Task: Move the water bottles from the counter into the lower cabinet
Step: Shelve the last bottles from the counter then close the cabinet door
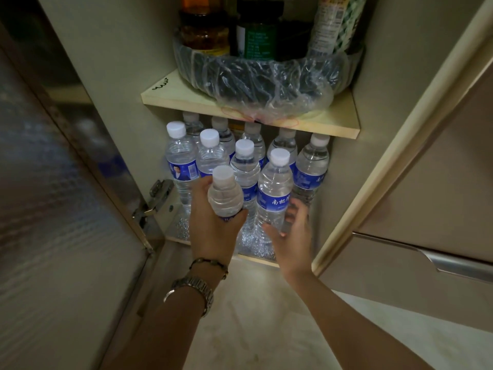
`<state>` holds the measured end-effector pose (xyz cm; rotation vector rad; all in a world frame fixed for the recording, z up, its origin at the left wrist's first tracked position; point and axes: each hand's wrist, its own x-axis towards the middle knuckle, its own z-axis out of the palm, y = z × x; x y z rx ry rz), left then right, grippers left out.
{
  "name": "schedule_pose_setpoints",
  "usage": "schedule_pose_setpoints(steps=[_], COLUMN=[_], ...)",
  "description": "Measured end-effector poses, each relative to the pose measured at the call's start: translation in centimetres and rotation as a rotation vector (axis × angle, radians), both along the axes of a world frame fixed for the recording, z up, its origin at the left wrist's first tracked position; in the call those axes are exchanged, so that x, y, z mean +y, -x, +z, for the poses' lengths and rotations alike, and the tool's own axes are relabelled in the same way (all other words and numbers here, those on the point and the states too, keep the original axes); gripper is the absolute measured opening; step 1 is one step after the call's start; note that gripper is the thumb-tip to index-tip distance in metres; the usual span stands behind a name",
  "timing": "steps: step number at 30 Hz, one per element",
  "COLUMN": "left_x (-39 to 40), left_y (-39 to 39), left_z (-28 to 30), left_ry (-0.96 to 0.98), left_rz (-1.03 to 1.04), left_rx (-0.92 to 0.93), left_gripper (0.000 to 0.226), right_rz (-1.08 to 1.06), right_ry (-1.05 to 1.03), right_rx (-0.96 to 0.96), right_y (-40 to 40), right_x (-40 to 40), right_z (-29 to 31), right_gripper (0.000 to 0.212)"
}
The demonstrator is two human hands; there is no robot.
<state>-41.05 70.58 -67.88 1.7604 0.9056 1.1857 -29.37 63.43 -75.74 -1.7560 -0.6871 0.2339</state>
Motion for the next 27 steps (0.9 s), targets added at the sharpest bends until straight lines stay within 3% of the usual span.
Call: schedule_pose_setpoints(steps=[10,22,27], left_x=[0.4,0.2,-0.2], left_y=[0.0,0.3,0.7], left_z=[-1.1,-1.0,-0.5], left_ry=[0.013,0.025,0.026], left_rz=[-0.029,-0.047,-0.049], left_rx=[-0.010,-0.017,0.030], left_gripper=[0.076,0.083,0.076], right_rz=[0.034,0.106,-0.005], right_ry=[-0.047,-0.027,-0.034], right_rx=[0.009,0.072,0.092], right_y=[-1.0,-1.7,-0.2], right_x=[1.0,1.1,-0.5], right_z=[-0.5,0.2,1.0], right_gripper=[0.068,0.080,0.080])
